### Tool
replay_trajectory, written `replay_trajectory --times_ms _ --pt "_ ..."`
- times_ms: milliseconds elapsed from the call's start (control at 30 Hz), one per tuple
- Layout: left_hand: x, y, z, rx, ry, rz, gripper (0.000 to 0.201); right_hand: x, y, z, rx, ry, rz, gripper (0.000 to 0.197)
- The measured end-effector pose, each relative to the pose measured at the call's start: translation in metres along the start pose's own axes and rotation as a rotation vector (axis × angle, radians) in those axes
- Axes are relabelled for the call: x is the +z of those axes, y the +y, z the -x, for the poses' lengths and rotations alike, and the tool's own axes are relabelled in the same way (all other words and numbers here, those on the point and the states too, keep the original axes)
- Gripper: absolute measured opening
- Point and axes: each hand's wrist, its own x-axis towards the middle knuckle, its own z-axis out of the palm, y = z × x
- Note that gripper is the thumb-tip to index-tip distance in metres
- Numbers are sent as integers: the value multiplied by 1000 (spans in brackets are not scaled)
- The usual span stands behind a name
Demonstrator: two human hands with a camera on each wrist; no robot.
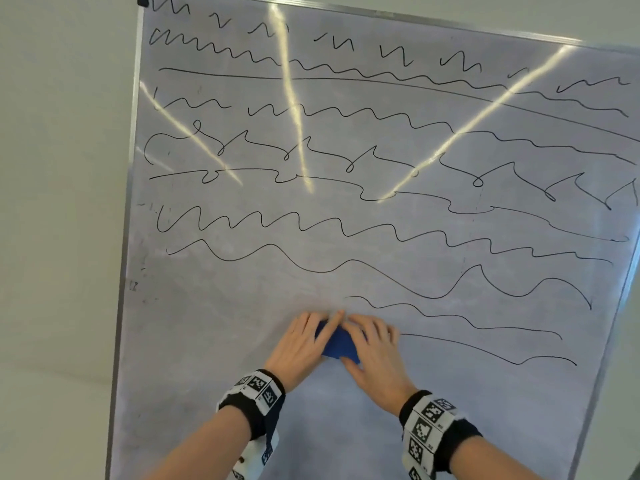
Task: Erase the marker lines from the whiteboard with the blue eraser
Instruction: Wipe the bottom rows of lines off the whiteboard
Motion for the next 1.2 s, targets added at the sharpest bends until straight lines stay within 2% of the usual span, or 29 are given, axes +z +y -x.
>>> replay_trajectory --times_ms 167,333,400,500,600,700,767,833,900,1000,1067,1200 --pt "-9 -17 1 21 76 -36 90 18 -10 -16 -14 -17 112 58" --pt "-32 -49 -1 41 112 -89 83 23 -6 -17 -113 89 183 65" --pt "-40 -55 -6 4 134 -46 79 13 9 -19 -66 165 201 69" --pt "-46 -54 -13 -36 139 10 74 -4 33 -20 83 266 200 67" --pt "-48 -50 -15 -70 147 57 68 -3 35 -21 121 295 188 68" --pt "-45 -44 -19 -70 154 83 66 16 10 -21 -15 235 195 74" --pt "-43 -39 -23 -51 147 86 66 29 -3 -14 -135 147 233 71" --pt "-40 -38 -25 -31 131 73 66 32 2 -5 -192 119 267 68" --pt "-39 -39 -26 -16 117 65 66 21 24 4 -161 155 273 71" --pt "-40 -44 -22 -20 103 55 65 -5 65 12 39 245 236 75" --pt "-41 -46 -20 -38 102 55 64 -15 72 5 134 286 234 71" --pt "-42 -39 -27 -59 123 63 64 -1 40 -20 51 278 230 71"
